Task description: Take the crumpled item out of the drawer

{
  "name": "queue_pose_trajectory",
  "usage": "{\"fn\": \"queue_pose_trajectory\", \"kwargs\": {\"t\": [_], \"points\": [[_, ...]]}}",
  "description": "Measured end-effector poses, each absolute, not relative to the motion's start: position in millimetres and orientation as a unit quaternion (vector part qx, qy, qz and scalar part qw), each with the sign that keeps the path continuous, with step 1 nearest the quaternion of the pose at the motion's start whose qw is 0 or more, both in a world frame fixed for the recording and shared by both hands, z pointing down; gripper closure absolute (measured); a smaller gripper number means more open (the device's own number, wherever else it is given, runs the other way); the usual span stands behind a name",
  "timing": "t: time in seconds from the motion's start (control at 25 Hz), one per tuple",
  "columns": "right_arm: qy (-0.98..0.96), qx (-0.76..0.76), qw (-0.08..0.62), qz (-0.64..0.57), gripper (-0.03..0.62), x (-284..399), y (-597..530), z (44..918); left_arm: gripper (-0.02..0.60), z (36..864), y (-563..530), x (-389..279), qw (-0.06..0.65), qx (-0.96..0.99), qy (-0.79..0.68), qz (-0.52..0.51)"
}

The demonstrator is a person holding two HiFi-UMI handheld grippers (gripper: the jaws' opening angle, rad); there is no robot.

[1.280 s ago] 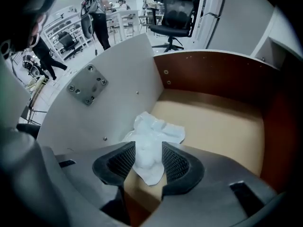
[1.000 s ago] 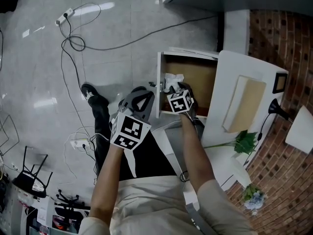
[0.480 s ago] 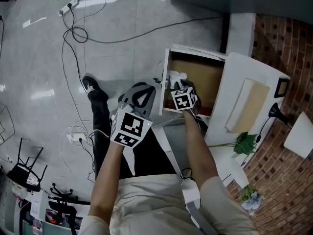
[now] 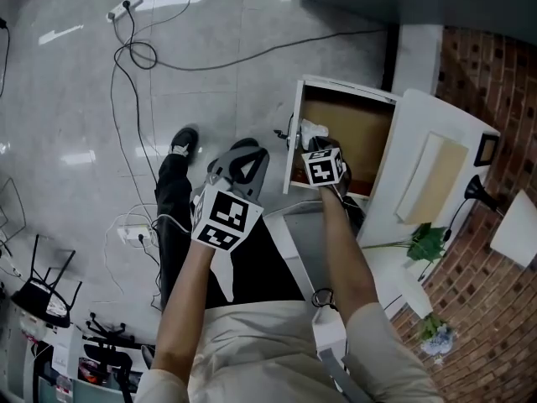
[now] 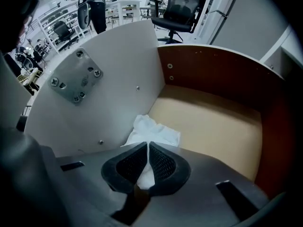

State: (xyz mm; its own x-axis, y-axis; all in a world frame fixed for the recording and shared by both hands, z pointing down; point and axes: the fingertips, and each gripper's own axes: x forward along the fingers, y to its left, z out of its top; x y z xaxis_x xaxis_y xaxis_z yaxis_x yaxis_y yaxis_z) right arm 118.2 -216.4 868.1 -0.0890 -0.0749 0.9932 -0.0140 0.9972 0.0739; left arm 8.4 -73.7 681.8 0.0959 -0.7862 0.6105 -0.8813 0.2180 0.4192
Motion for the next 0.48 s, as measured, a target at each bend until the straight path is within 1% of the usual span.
{"fn": "queue_pose_trajectory", "kwargs": {"t": [0.48], "points": [[-0.768, 0.098, 0.632, -0.02, 0.562, 104.5, -206.6, 820.9, 0.568, 684.3, -58.2, 14.8, 0.398, 0.672, -0.621, 0.071]]}}
